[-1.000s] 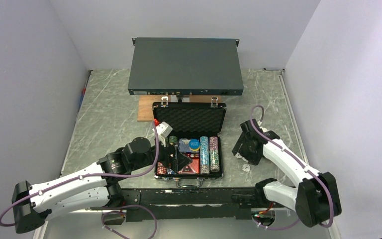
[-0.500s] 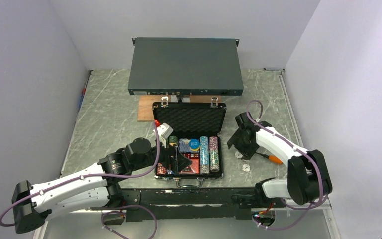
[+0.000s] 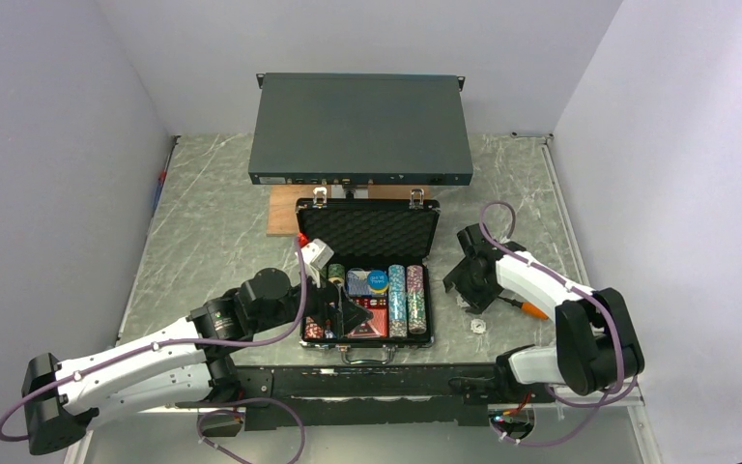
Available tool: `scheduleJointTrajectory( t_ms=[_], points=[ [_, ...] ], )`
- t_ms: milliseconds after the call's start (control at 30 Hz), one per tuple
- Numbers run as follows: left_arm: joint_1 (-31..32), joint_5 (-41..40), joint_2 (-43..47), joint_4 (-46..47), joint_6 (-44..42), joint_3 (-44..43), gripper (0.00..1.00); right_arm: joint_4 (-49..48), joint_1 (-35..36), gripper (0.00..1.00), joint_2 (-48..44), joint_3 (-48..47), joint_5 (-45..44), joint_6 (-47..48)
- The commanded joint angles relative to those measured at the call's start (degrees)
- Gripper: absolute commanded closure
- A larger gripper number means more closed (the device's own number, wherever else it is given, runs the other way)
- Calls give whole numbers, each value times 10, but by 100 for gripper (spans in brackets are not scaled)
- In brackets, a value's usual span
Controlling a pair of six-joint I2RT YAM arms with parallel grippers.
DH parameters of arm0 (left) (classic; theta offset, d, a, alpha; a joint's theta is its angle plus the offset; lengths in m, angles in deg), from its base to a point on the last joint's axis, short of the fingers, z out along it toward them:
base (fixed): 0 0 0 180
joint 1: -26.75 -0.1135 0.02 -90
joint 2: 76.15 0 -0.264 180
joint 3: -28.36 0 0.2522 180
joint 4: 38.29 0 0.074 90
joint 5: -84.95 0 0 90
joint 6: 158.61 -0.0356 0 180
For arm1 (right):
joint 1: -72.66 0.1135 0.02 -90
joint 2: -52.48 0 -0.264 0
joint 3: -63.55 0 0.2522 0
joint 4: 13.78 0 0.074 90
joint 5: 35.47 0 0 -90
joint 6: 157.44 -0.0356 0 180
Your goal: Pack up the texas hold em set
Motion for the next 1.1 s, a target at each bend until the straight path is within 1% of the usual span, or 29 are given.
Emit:
scheduleJointTrajectory(
  t_ms=[0,133,300,367,600,767,933,1067],
  points=[
    [-3,4,5,6,2,1,1,-37,-4,36,15,14,-28,-21],
    [-3,0,10,4,3,4,1,-28,-12,38,15,11,-55,-19],
    [-3,-3,9,9,3,10,1,-25,-16,38,33,-5,-79,12],
    [-4,1,4,11,3,8,1,-31,-16,38,45,-8,-71,30],
    [-5,4,-2,13,2,4,1,-35,-15,39,61,-2,-59,49],
    [-5,4,-2,8,1,1,1,-37,-15,43,78,2,-56,55],
    [-6,4,-3,9,1,0,1,-19,-15,46,121,-19,-58,59],
    [-6,7,-7,9,0,-1,1,-13,-15,47,136,-28,-64,65]
  ],
)
